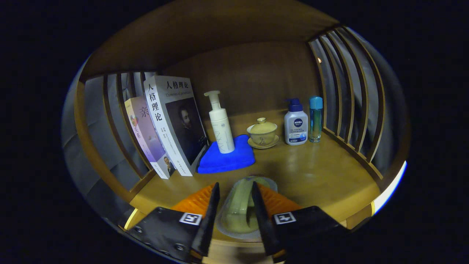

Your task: Pull open the drawer, take out the items inside it, and place them on the countertop above the cabinet.

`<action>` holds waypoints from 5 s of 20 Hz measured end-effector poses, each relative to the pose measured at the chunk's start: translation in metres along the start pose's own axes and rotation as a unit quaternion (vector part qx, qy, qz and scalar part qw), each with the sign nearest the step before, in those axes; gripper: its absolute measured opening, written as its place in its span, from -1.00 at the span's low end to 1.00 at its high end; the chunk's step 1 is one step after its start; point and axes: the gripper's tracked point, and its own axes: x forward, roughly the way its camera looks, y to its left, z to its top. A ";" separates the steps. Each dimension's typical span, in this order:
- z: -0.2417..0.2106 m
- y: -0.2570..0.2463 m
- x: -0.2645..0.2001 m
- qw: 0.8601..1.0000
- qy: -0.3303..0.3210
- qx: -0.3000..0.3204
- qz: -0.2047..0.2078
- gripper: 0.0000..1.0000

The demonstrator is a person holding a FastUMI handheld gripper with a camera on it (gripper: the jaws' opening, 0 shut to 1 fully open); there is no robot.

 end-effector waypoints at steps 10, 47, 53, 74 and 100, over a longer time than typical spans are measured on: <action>0.014 0.002 -0.053 0.996 -0.075 -0.036 -0.016 0.96; -0.178 0.019 -0.195 0.980 -0.161 -0.115 -0.029 0.96; -0.205 0.011 -0.178 0.982 -0.144 -0.113 -0.035 0.96; -0.213 0.009 -0.141 0.986 -0.119 -0.109 -0.047 0.91; -0.175 0.000 -0.056 0.986 -0.116 -0.100 -0.068 0.91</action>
